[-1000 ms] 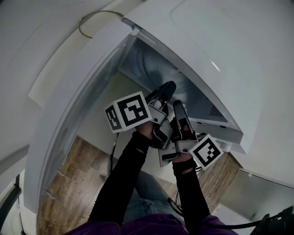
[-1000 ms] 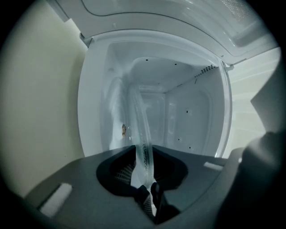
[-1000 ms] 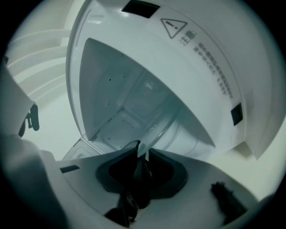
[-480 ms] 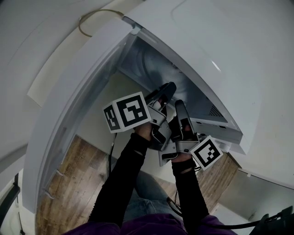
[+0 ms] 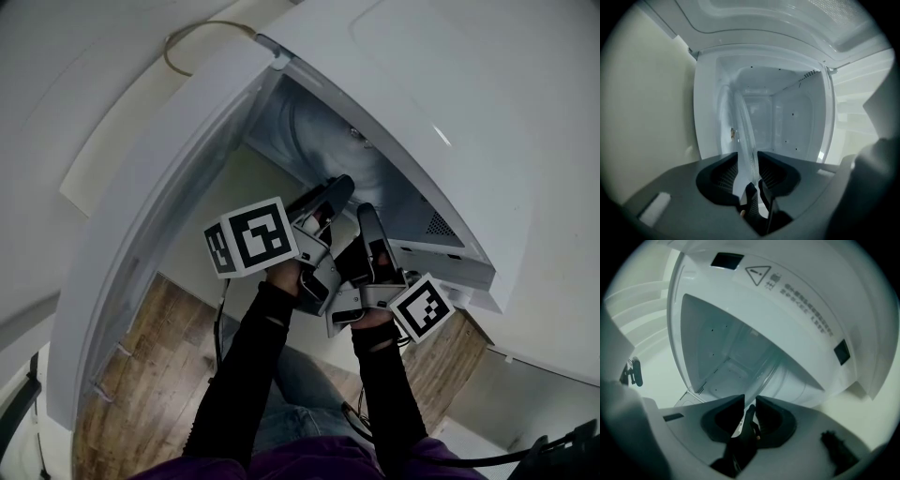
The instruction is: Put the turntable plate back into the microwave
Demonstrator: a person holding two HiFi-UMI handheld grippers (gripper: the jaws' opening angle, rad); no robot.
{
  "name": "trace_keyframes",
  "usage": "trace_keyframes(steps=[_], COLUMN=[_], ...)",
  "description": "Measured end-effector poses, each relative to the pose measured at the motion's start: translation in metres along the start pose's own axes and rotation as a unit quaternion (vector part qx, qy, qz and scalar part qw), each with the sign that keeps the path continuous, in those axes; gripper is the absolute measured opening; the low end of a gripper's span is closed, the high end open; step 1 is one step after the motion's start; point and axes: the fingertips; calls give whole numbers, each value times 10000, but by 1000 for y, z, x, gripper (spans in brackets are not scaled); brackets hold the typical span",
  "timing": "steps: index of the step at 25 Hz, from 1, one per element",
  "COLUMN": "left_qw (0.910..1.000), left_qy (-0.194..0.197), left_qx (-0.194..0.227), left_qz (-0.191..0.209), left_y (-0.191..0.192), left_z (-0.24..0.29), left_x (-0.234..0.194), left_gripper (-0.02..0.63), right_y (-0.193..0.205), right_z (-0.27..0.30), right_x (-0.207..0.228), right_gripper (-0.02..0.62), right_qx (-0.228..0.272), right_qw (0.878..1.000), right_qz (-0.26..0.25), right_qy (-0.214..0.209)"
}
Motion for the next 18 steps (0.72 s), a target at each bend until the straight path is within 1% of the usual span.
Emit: trace_keyframes(steps=[2, 6, 8, 11, 15, 18], left_qw=[10000, 9999, 9999, 10000, 9999, 9997], left_qy=[42, 18, 21, 0, -122, -198], left_qx=[5, -155, -104, -8, -24, -31], left_qz=[-30, -36, -87, -72, 105, 100], left_y=[1, 7, 8, 6, 4, 4], left_z=[-2, -7, -11, -14, -17, -19], left_x=[1, -3, -4, -5, -3, -6], left_gripper=[138, 153, 151, 138, 97, 84], right_y=[0, -4, -4, -2, 1, 3], right_z=[0, 0, 2, 4, 6, 9], right_x=[1, 6, 7, 9, 12, 17], right_gripper=[80, 81, 81, 81, 81, 81], right_qx=[18, 98, 91, 38, 12, -16], right_qw=[10000, 9999, 9999, 10000, 9999, 9998], right_qz=[18, 73, 30, 0, 26, 91], right_qy=[11, 58, 62, 68, 102, 177])
Point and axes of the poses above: the fingertips, and each gripper's own axes: z forward along the fingers, x to its right, y out of its underside, and after that the axes turned 15 degrees about y, right-handed
